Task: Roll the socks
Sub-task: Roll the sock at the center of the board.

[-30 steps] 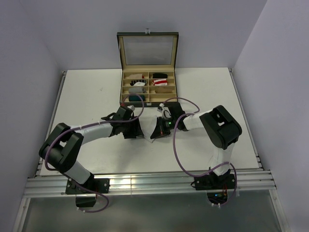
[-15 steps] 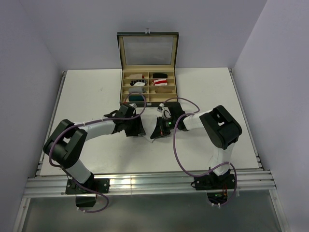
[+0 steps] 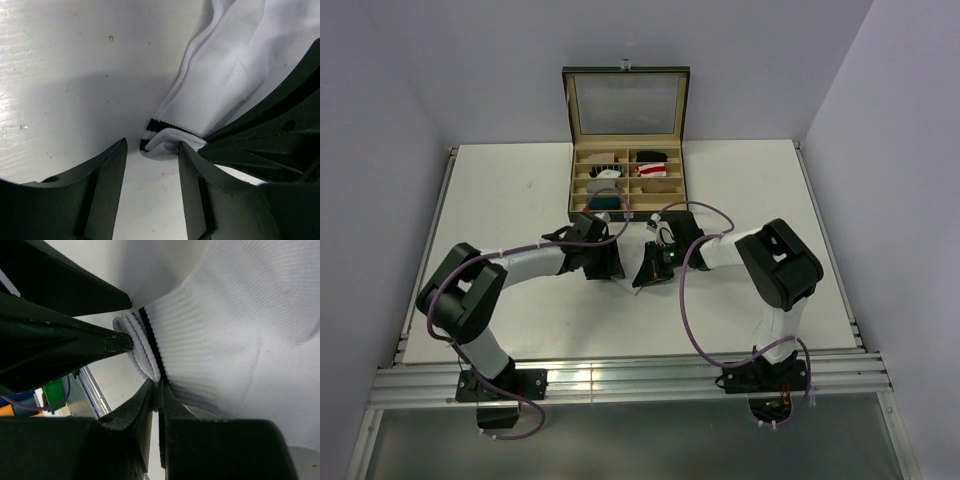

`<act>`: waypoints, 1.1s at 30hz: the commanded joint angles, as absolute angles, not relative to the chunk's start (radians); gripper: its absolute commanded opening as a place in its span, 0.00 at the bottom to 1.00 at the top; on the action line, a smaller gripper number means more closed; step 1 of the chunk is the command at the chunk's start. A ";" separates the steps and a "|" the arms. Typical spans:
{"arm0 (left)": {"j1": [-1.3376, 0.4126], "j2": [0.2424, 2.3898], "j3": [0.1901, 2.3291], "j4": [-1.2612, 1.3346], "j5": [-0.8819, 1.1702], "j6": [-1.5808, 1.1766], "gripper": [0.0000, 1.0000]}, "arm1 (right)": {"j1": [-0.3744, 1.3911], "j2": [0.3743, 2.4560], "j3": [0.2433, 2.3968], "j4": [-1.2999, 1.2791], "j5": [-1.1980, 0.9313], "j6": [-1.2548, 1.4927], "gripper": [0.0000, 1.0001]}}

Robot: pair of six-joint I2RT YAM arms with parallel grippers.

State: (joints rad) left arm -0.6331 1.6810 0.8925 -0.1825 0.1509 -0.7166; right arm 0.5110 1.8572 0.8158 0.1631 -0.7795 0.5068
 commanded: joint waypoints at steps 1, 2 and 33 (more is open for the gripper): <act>-0.649 1.645 0.844 -0.252 0.075 -0.702 0.52 | 0.517 1.861 0.824 0.086 -0.676 0.469 0.12; -0.649 1.617 0.838 -0.238 0.046 -0.709 0.53 | 0.518 1.862 0.824 0.087 -0.673 0.471 0.12; -0.690 1.626 0.890 -0.218 0.011 -0.626 0.40 | 0.517 1.881 0.836 0.078 -0.683 0.469 0.11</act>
